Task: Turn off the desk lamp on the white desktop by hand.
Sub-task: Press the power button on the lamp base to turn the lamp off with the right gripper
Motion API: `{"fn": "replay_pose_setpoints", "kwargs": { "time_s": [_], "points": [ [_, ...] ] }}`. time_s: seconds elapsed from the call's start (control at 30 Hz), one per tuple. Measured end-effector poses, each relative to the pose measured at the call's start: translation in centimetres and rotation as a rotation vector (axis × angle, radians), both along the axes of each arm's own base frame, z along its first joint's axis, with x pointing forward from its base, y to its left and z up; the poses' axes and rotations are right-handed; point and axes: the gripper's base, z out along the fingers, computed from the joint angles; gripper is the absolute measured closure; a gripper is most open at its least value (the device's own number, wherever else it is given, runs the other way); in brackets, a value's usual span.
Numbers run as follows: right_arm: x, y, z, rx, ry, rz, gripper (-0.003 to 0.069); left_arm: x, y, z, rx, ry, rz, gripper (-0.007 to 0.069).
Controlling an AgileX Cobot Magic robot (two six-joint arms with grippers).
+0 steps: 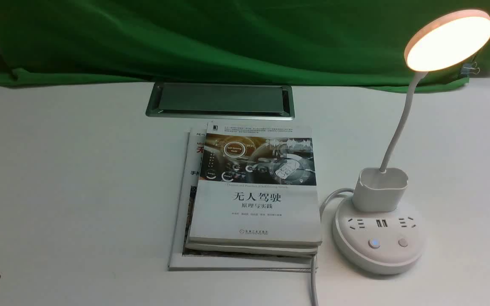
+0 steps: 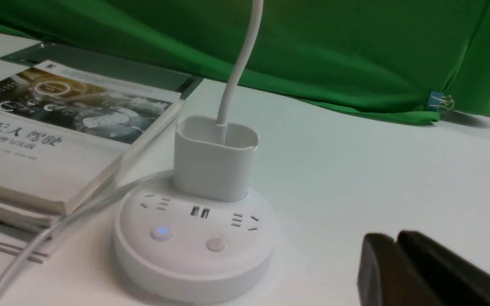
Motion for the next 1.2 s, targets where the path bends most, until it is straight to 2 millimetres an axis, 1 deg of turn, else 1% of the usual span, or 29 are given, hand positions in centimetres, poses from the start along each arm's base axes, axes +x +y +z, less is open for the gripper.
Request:
{"fn": "replay_pose_setpoints", "kwargs": {
  "time_s": [1.07,1.1,1.2],
  "points": [
    [0.01,0.0,0.07,0.007,-0.007,-0.001,0.0608,0.0,0.0,0.0,0.0,0.0,0.0,0.0383],
    [0.02,0.02,0.12,0.028,-0.008,-0.003,0.0608,0.0,0.0,0.0,0.0,0.0,0.0,0.0383],
    [0.09,0.08,0.8,0.234,-0.042,-0.024,0.0608,0.0,0.0,0.0,0.0,0.0,0.0,0.0383]
  ]
}}
